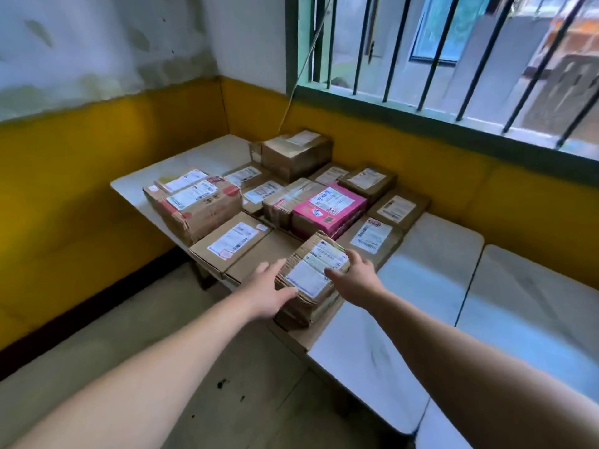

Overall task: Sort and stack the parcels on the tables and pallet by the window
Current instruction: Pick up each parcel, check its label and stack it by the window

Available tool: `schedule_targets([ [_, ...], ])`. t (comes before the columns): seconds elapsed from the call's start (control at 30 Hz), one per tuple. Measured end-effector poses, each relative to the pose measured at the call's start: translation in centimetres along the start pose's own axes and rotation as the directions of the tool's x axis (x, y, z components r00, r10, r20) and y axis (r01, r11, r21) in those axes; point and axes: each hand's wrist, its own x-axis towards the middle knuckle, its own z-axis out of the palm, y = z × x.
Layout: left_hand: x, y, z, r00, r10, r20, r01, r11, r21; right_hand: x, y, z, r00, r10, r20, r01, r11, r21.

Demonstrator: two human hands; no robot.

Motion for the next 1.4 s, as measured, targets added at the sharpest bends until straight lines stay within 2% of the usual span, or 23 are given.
schedule_targets([
  [0.13,3.5,-0.3,0.3,0.999,0.025,0.042,-0.023,0.999,-0.035,2.0,-0.1,1.8,0.995,0.100,-0.019,-0.095,0.980,0.177],
  [0.23,5.9,-0.7,1.0,0.995,0.042,0.095,-0.037,0.998,-0.044,3.5,0.2,3.3,0.990,0.138,-0.018,-0.130,0.962,0.240],
  [0.3,6.9,-1.0,1.6,0.991,0.052,0.124,-0.044,0.997,-0.063,4.2,0.9,4.4,0.991,0.132,-0.033,-0.119,0.957,0.263],
  [0.43,7.4,-2.1,2.4,0.991,0.099,0.090,-0.088,0.989,-0.121,4.0,2.4,5.9,0.987,0.097,-0.129,-0.051,0.946,0.319],
  [0.57,8.5,-2.7,2.7,0.989,0.123,0.086,-0.102,0.970,-0.219,4.1,2.4,6.3,0.988,0.084,-0.126,-0.033,0.931,0.363],
  [0.7,9.0,-3.1,2.8,0.972,0.173,0.160,-0.110,0.934,-0.339,4.3,2.4,7.1,0.983,0.128,-0.133,-0.052,0.884,0.465],
  [0.83,8.5,-3.3,2.2,0.939,0.257,0.230,-0.142,0.896,-0.420,2.2,0.7,7.5,0.956,0.206,-0.208,-0.072,0.854,0.515],
  [1.1,4.2,-3.7,0.9,0.778,0.530,0.337,-0.337,0.805,-0.488,-5.5,0.6,9.8,0.797,0.369,-0.478,-0.103,0.863,0.495],
  [1.2,2.1,-2.2,0.4,0.689,0.646,0.328,-0.442,0.734,-0.516,-9.0,0.6,8.9,0.724,0.389,-0.570,-0.050,0.853,0.519],
  [1.3,-0.6,0.1,0.4,0.628,0.712,0.313,-0.527,0.686,-0.502,-13.0,0.9,7.3,0.641,0.390,-0.661,0.028,0.849,0.528],
  [1.4,-4.2,2.9,0.6,0.525,0.792,0.312,-0.524,0.589,-0.615,-17.7,1.4,5.2,0.552,0.383,-0.741,0.108,0.848,0.518],
])
